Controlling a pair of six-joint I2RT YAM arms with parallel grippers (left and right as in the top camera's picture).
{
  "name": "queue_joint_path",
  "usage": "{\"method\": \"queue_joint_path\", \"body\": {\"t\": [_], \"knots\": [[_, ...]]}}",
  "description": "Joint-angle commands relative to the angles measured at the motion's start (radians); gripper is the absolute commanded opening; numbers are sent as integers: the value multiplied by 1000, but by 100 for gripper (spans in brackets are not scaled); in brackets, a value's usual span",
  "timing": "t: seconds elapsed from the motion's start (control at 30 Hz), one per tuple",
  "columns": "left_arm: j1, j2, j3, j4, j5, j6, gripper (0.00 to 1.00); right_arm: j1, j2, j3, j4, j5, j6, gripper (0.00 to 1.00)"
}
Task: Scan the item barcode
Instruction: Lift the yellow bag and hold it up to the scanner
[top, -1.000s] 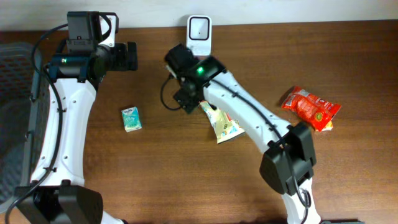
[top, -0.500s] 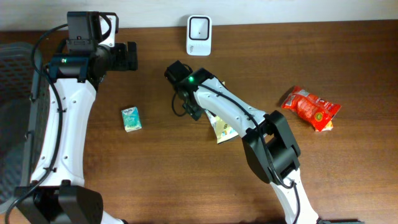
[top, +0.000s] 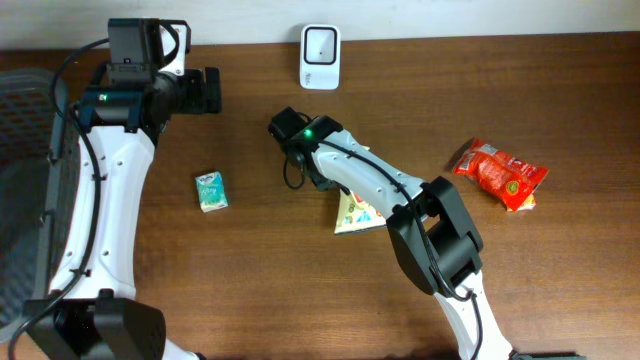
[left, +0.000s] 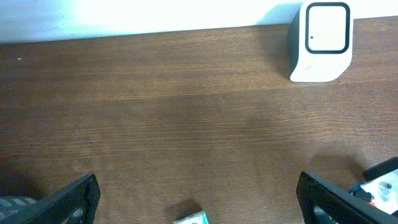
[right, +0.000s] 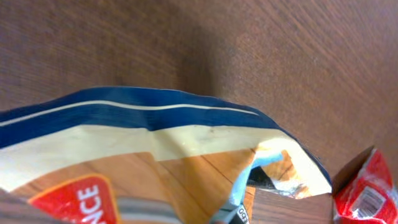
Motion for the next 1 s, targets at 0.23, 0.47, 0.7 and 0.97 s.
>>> {"method": "queue_joint_path", "body": {"t": [0.23,0.47,0.7,0.97], "knots": [[6,5,3,2,-6,16,99,-79,-122,134,-53,-689,-216,4],[6,5,3,2,-6,16,99,-253,-141,133,-134,-1363,-496,4],[6,5,3,2,-6,16,99,-369,-141,133,-246,-1639,-698,4],[6,5,3,2,-6,16,99,-412,-141,133,-453,-1771,-999,4]]}}
